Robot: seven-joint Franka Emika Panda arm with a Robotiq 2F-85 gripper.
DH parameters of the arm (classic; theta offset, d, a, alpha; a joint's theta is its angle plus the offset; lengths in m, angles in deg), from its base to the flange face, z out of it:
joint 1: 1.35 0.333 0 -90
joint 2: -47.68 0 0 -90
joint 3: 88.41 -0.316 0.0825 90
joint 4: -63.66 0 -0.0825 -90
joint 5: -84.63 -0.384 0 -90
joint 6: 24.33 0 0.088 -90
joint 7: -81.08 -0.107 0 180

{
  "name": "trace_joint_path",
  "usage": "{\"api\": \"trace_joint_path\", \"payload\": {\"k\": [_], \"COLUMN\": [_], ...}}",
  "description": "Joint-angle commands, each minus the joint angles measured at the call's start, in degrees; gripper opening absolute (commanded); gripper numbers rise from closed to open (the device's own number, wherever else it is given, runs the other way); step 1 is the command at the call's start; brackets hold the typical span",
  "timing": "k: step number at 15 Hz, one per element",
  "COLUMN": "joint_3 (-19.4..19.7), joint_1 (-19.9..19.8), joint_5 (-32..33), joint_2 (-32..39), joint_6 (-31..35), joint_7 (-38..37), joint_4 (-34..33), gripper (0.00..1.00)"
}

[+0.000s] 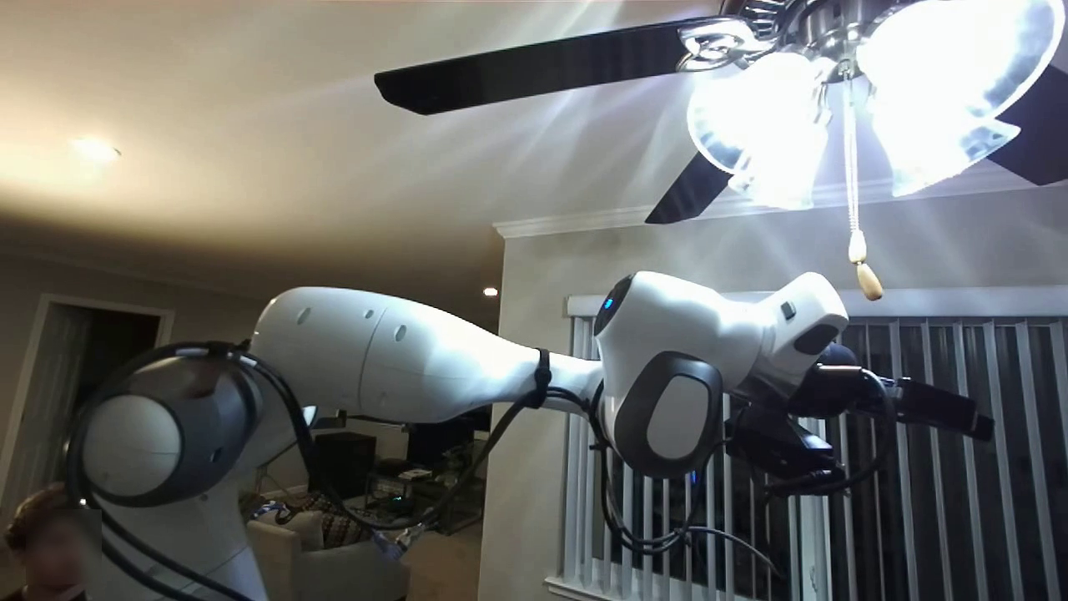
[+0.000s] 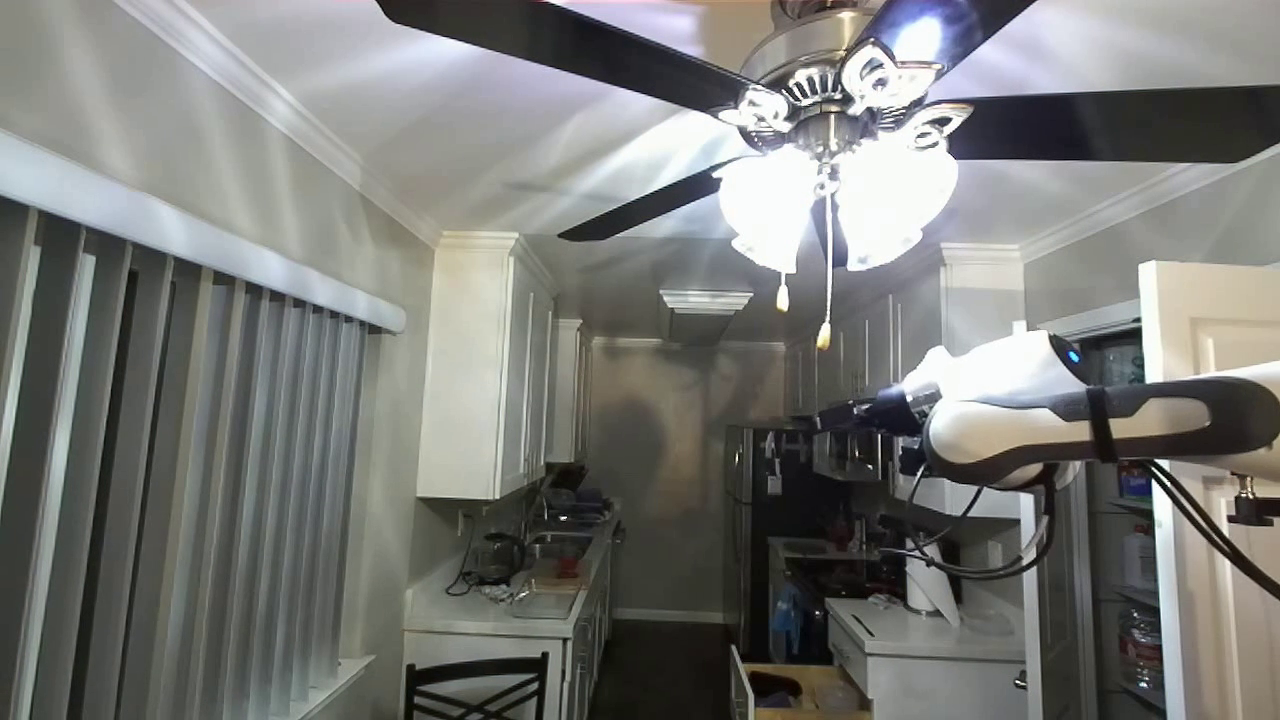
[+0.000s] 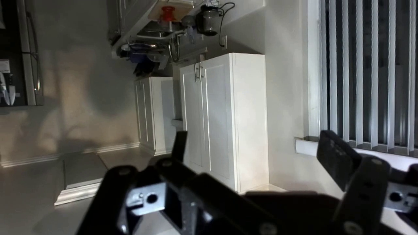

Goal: Turn on the light

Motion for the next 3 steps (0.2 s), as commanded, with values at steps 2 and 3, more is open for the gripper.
{"api": "trace_joint_path", "payload": {"k": [2,3], "joint_3": [0.1,0.1], "joint_1": [0.0,0.0], "joint_5": [0.0,0.0], "joint_2": [-0.3,-0.4], "joint_6": [-0.6,-0.7], "joint_7": [0.0,0.0], "joint_4": [0.4,0.5], "gripper": [1.0,1.0]}}
